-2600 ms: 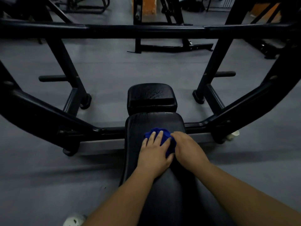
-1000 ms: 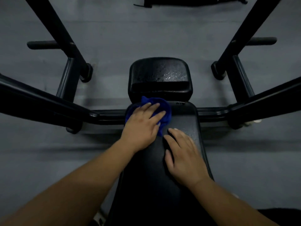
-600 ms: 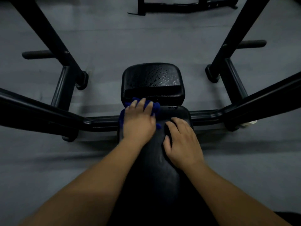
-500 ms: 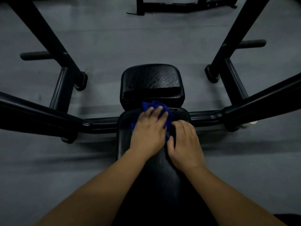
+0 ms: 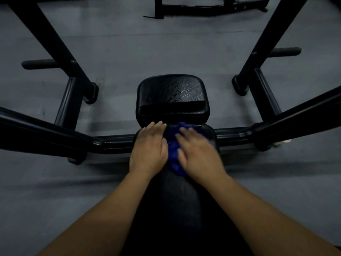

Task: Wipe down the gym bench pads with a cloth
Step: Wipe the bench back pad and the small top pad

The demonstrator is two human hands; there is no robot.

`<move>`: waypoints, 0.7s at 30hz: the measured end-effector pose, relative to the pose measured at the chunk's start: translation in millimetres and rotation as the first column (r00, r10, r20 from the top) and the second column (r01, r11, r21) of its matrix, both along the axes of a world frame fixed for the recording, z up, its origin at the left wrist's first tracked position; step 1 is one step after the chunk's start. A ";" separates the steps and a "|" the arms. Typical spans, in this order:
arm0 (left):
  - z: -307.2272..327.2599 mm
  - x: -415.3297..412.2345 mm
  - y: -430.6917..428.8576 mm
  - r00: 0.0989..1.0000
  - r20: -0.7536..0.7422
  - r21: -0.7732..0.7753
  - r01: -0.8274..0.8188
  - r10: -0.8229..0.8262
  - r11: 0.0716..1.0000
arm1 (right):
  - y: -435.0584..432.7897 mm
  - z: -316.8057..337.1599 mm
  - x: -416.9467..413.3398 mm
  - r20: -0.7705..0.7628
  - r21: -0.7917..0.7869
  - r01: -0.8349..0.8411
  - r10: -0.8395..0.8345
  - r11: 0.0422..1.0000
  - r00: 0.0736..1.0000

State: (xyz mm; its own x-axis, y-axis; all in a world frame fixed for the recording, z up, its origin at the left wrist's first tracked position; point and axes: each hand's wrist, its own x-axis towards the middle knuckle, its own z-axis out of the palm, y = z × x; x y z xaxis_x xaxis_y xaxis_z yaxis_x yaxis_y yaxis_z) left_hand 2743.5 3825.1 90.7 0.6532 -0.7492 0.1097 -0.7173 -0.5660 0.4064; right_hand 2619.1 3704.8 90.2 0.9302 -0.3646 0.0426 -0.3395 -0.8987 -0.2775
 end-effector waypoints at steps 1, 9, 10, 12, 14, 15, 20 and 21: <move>-1.8 -1.0 -0.3 1.000 0.024 0.023 0.011 -0.011 1.000 | -16.3 0.9 0.5 0.011 -0.029 0.086 -0.086 0.996 0.996; 2.9 -3.0 -3.8 0.999 -0.019 0.103 -0.031 0.033 0.994 | 5.9 -1.8 5.7 0.023 0.028 -0.006 0.005 1.000 1.000; 3.0 -2.6 -3.4 1.000 0.000 0.107 -0.023 0.023 0.994 | -9.1 -1.5 -1.6 0.014 -0.011 -0.051 0.052 0.999 0.999; 2.7 -1.9 -4.4 0.999 0.023 0.108 -0.030 0.028 0.994 | -34.6 1.8 5.7 0.006 -0.048 0.062 -0.062 0.997 0.998; 0.9 -2.9 -4.5 0.999 0.028 0.105 -0.043 0.040 0.994 | -31.6 0.7 24.8 0.009 -0.029 0.237 -0.237 0.971 0.972; 0.1 -3.7 -3.2 0.999 0.031 0.106 -0.039 0.036 0.994 | -19.4 -1.3 30.6 0.009 -0.036 0.246 -0.245 0.969 0.969; 0.9 -2.2 -1.6 0.999 0.050 0.206 0.009 -0.020 0.978 | 3.2 -0.3 11.0 -0.013 0.025 0.046 -0.046 0.999 0.999; 3.4 -1.6 -2.8 0.999 0.044 0.222 0.012 -0.023 0.975 | 3.6 3.1 8.9 -0.029 0.035 0.045 -0.044 0.998 0.999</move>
State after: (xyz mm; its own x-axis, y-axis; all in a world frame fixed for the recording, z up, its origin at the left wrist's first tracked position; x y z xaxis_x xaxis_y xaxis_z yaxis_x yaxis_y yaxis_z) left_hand 2741.9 3822.3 94.0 0.6379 -0.7695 -0.0301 -0.7430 -0.6253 0.2386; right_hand 2628.0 3708.4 93.4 0.9136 -0.4067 0.0028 -0.3873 -0.8721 -0.2990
